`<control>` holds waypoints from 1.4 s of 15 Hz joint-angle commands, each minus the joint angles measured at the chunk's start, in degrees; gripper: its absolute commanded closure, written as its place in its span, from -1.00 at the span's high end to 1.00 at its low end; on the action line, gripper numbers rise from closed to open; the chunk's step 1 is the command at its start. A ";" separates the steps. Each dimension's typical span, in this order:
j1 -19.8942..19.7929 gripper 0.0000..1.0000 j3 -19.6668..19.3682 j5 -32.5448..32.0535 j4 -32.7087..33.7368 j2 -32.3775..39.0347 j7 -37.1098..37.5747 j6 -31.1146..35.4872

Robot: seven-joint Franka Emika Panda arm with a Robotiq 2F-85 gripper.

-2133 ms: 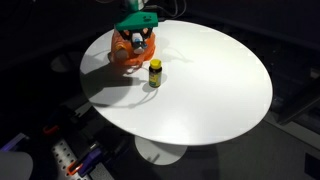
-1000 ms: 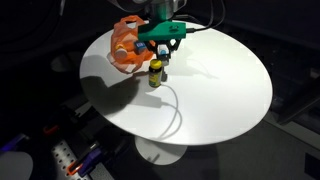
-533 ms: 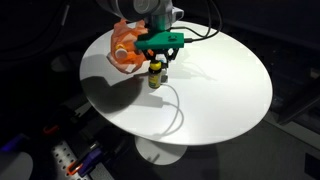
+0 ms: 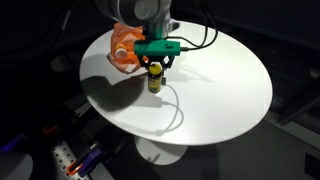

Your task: Remove the white bottle from the plastic bag and put it on the table.

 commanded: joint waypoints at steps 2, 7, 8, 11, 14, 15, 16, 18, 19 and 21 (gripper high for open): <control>-1.62 0.95 2.04 1.94 0.70 -2.64 -0.24 -5.12; -0.57 1.00 1.87 5.58 1.95 -6.97 2.75 -15.49; -0.13 0.99 1.48 5.16 2.36 -7.89 4.59 -17.66; 0.75 1.00 0.74 3.34 4.09 -10.51 12.11 -23.83; 1.11 1.00 0.68 3.21 6.53 -12.74 18.91 -30.34; 1.27 1.00 0.62 3.17 7.40 -13.38 20.93 -32.20; 1.45 1.00 0.53 2.93 8.28 -14.19 23.14 -34.00; 1.70 1.00 0.44 2.87 9.97 -15.42 26.44 -36.93; 1.82 1.00 0.42 2.89 10.81 -16.19 27.86 -38.17; 2.00 1.00 0.40 2.86 12.14 -17.18 29.88 -39.93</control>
